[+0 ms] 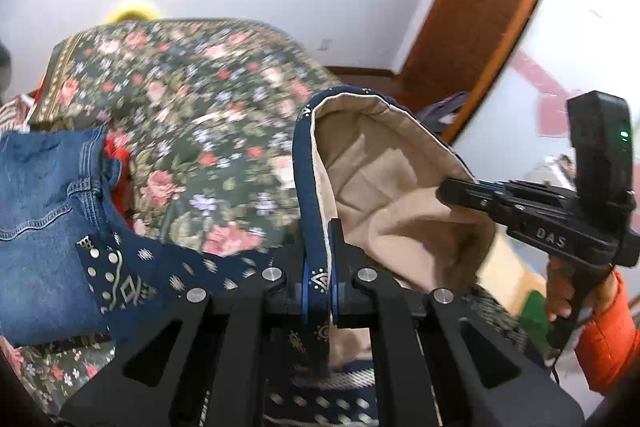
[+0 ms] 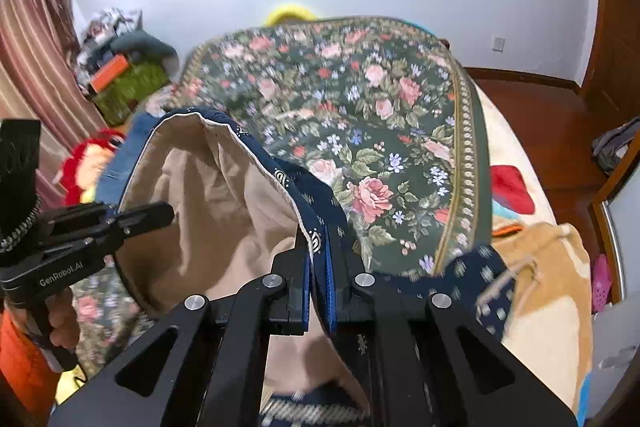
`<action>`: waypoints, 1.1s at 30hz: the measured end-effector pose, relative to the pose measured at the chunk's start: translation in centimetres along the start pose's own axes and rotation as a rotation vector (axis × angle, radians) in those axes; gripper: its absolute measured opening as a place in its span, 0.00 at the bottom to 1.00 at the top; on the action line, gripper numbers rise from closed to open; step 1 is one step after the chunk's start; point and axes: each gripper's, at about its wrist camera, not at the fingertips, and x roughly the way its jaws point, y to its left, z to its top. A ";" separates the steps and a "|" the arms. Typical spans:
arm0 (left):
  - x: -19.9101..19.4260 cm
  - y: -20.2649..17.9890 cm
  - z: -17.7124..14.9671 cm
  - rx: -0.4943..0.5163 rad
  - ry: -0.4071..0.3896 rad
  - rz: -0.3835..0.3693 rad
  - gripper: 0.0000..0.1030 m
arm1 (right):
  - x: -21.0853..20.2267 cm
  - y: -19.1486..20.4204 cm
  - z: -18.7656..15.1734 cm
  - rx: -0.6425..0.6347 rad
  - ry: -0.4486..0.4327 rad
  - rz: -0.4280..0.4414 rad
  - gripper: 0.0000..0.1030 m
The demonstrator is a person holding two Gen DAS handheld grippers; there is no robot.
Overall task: Fold large clothes
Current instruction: 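Lift the hood with both grippers and fold it over the garment body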
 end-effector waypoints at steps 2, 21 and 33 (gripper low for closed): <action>-1.4 -1.3 -0.6 0.018 -0.005 -0.017 0.06 | -1.4 0.0 -0.8 -0.005 -0.006 0.006 0.05; -2.7 -4.8 -12.9 0.052 0.191 0.072 0.07 | -5.8 -0.5 -11.9 0.087 0.114 0.049 0.05; -3.7 -3.1 -17.8 0.009 0.225 0.154 0.27 | -5.0 -1.6 -16.0 0.127 0.211 0.052 0.07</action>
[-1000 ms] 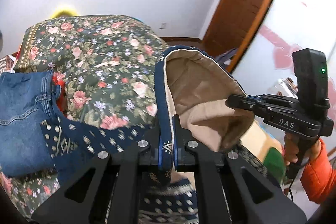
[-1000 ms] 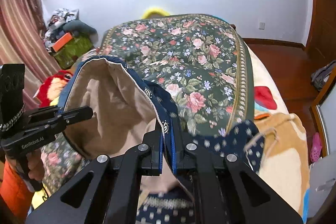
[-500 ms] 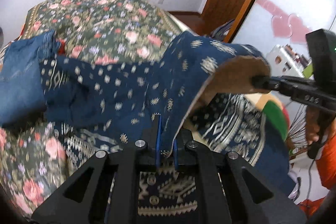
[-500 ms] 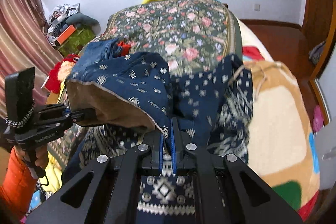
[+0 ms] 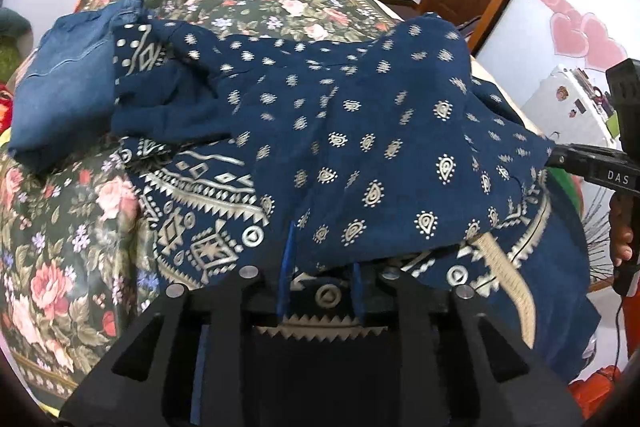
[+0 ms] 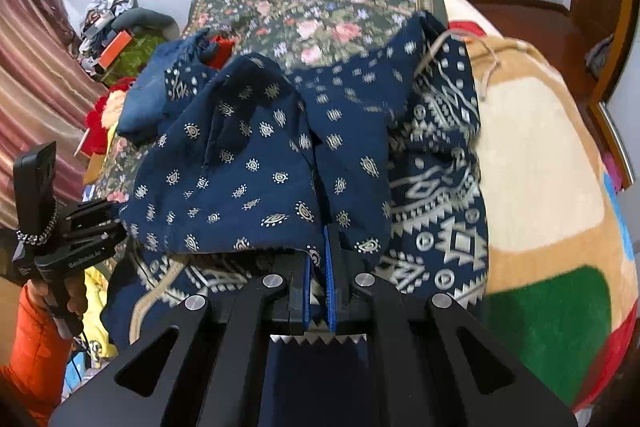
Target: Fold large clothes
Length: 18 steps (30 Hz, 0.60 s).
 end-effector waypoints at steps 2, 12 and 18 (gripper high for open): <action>-0.3 -0.2 -0.5 0.019 -0.007 0.051 0.47 | 0.1 0.1 -0.5 -0.008 0.014 -0.020 0.07; -2.4 1.2 -1.3 0.009 -0.030 0.128 0.56 | -2.4 -0.4 -0.1 -0.023 0.037 -0.045 0.26; -5.5 3.3 -0.6 -0.048 -0.122 0.176 0.65 | -5.2 -1.0 0.7 -0.016 -0.043 -0.069 0.36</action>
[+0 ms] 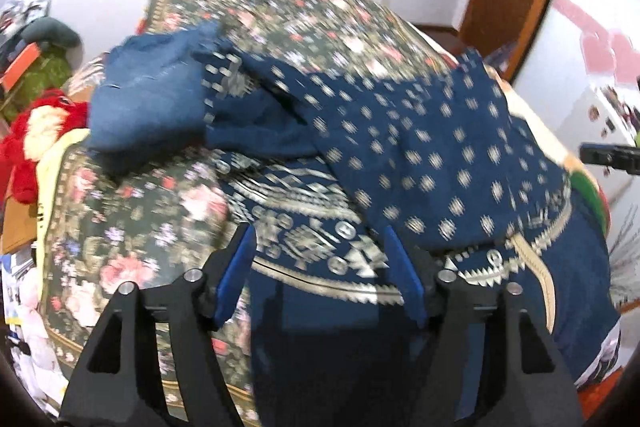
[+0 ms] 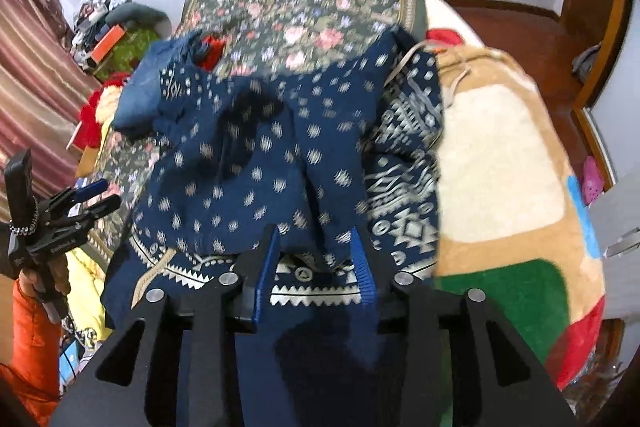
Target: Fold large clothes
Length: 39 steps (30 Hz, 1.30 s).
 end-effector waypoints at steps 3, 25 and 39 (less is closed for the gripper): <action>-0.4 1.9 1.2 -0.045 -0.038 0.034 0.69 | -1.2 -0.9 1.0 0.026 -0.058 -0.023 0.40; 13.9 12.4 5.3 -0.470 0.104 -0.010 0.70 | 10.3 -11.4 8.9 0.289 0.062 -0.087 0.48; 19.5 13.8 6.7 -0.622 0.089 -0.142 0.70 | 15.6 -13.0 11.4 0.317 0.033 -0.018 0.51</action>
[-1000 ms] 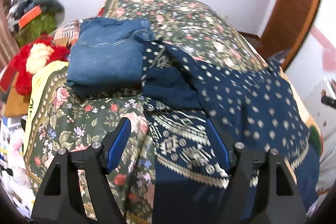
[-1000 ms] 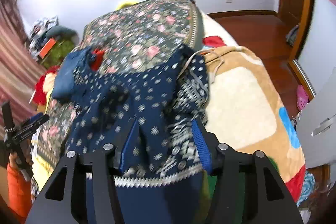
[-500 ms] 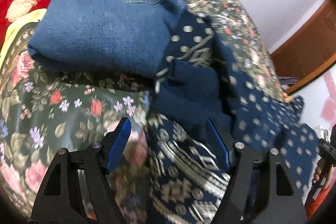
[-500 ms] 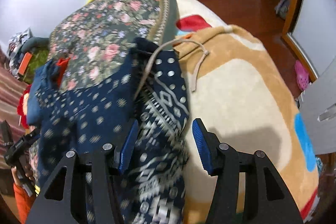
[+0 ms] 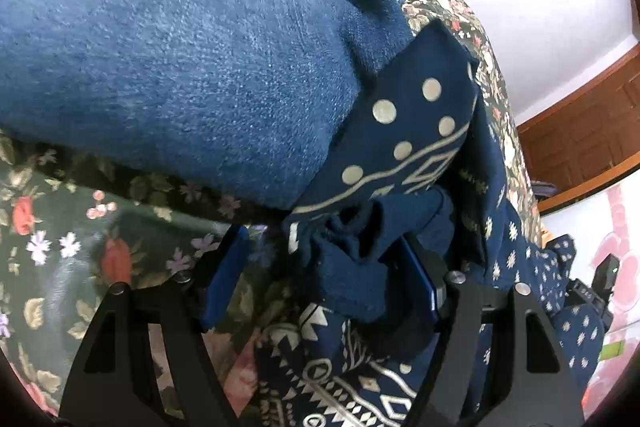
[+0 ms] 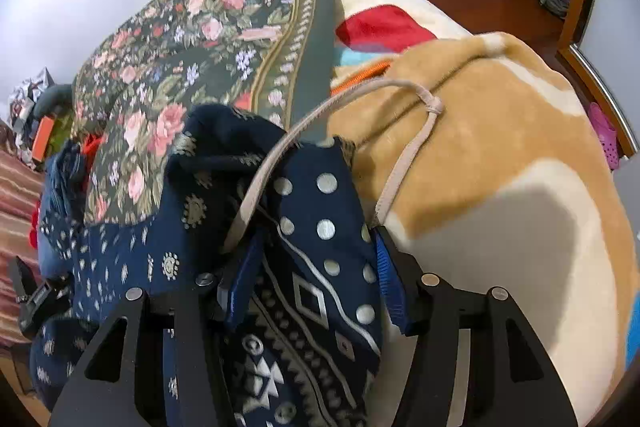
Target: Fold large clothes
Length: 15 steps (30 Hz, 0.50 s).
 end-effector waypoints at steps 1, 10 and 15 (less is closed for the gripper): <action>0.0 -0.2 0.0 -0.012 -0.004 -0.005 0.70 | 0.4 -0.1 0.4 0.011 0.001 0.003 0.50; -1.7 -5.3 -1.2 0.187 -0.018 0.099 0.19 | -1.4 2.1 0.6 -0.001 -0.040 0.010 0.10; -5.6 -6.6 -1.5 0.231 -0.105 0.078 0.11 | -5.5 3.8 0.6 -0.039 -0.117 0.050 0.08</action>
